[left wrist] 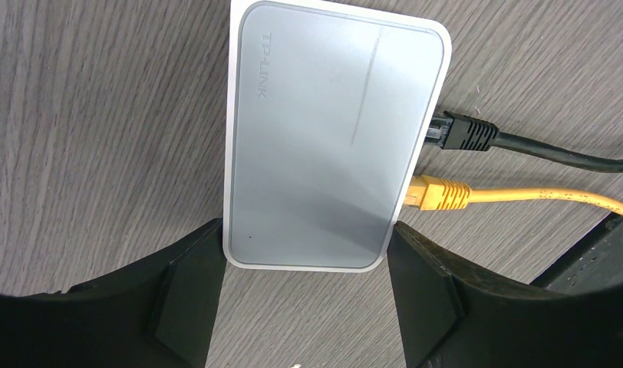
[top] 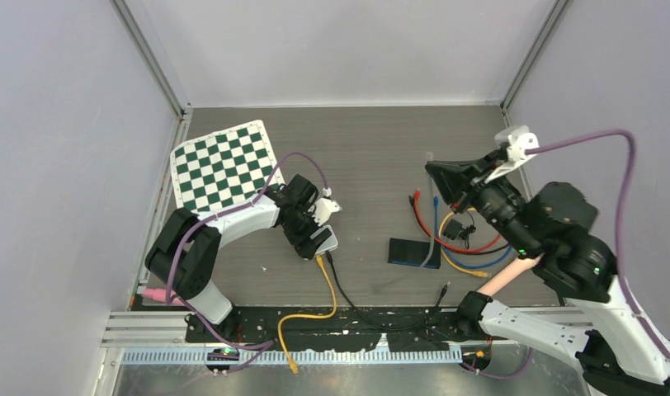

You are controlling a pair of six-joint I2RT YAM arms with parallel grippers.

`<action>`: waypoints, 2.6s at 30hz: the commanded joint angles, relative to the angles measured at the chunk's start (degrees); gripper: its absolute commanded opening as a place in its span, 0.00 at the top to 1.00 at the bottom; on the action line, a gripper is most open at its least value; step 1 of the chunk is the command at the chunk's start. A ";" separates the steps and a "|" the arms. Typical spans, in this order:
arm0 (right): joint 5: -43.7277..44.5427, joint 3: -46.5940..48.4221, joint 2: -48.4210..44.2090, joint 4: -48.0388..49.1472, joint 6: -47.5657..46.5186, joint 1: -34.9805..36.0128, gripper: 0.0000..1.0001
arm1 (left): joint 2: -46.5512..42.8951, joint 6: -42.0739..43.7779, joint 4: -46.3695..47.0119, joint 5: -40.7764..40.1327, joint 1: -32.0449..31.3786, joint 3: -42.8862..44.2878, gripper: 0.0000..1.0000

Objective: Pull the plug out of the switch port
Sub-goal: Place the connector at the center of the board.

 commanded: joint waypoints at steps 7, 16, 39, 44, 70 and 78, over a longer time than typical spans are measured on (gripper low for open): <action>-14.36 3.47 2.47 -2.62 -5.23 -0.18 0.95 | 1.29 0.06 0.26 -0.70 0.39 -0.13 0.34; -19.85 0.84 14.48 2.19 -9.06 -2.06 0.95 | 0.57 -0.08 0.68 -0.94 0.42 -0.62 0.33; -42.13 11.18 11.31 -10.71 -10.87 -19.94 0.95 | 1.29 -0.25 0.40 -1.30 0.41 -0.16 0.33; -45.69 15.87 3.29 -24.78 -13.57 -19.96 0.95 | 1.56 -0.29 0.39 -1.49 0.44 0.01 0.33; -68.68 13.56 46.02 -17.25 -27.70 -22.86 0.95 | 0.79 -0.30 0.65 -1.25 0.42 -0.41 0.32; -70.58 28.34 69.50 -18.91 -27.34 -26.49 0.93 | 0.29 -0.34 1.00 -1.35 0.45 -0.80 0.32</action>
